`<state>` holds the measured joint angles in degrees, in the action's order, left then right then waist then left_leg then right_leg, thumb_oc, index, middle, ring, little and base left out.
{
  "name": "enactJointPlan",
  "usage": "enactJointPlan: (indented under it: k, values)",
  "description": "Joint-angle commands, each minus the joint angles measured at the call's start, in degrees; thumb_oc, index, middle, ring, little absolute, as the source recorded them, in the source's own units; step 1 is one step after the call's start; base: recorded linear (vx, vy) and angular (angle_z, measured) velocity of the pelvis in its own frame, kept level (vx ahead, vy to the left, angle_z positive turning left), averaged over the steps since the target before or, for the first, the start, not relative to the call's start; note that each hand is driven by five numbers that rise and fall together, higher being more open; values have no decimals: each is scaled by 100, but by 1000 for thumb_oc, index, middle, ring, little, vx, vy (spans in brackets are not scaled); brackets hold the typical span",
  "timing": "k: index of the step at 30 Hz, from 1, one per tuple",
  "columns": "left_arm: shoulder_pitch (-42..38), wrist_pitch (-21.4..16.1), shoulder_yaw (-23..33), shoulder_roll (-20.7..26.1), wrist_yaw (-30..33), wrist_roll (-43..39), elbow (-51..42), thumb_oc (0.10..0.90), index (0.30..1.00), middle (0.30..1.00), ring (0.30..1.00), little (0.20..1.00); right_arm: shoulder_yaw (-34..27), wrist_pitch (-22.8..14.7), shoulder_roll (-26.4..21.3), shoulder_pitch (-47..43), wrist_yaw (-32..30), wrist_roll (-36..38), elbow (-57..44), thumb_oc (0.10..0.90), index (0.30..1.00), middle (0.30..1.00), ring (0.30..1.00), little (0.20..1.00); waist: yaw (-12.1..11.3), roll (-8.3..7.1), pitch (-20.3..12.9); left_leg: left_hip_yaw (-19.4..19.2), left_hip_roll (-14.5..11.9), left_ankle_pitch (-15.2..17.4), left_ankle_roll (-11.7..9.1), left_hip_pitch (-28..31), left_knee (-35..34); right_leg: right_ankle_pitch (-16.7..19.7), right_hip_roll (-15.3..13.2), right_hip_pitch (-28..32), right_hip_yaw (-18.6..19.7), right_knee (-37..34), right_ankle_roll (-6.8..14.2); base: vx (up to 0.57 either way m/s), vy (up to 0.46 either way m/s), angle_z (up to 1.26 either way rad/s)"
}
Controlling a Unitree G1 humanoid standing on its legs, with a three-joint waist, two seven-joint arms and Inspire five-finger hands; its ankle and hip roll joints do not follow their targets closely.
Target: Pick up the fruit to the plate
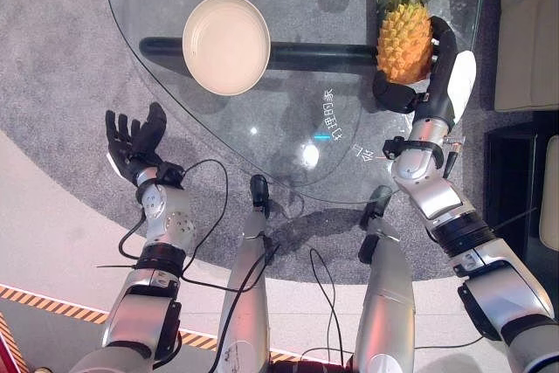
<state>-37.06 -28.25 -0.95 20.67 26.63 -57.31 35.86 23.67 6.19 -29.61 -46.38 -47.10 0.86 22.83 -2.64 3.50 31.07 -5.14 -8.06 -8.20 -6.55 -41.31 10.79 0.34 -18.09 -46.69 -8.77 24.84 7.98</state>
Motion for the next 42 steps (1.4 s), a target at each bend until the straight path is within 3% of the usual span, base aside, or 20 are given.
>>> enactJointPlan:
  k: [1,7,16,30,42]
  values:
    - [-248,-629,368,383,-119,321,-483,800,900,900,900,900,-265,-701,-361,-320,-81,-713,-1169,100,300,300,300,200,95,119,-127,235,-111,328,-165,-233,476,210,-45,31,86,-340,165,0,0,0]
    - [-351,-523,307,243,-455,589,-1129,800,900,900,900,900,-321,-840,-330,-307,172,-1171,-1386,100,300,300,300,200,88,82,-127,251,-106,358,-161,-271,478,245,-48,36,52,-403,194,0,0,0]
    - [-348,-27,7,95,-1165,864,-2035,800,900,900,900,900,-306,-1055,-386,-360,611,-1660,-1747,100,300,300,300,200,101,59,-127,234,-103,377,-151,-271,450,322,-45,100,41,-556,236,0,0,0]
    - [-584,387,-390,153,-1773,780,-2531,800,900,900,900,900,-46,-1376,-450,-598,1060,-1682,-2049,100,300,300,300,200,123,34,-127,206,-88,371,-149,-249,386,403,-51,172,16,-729,276,0,0,0]
    - [-739,1199,-792,191,-2312,328,-2859,800,900,900,900,900,207,-1539,-504,-810,1385,-1695,-2399,100,300,300,300,200,136,33,-127,173,-91,352,-143,-283,374,461,-70,160,-3,-793,306,0,0,0]
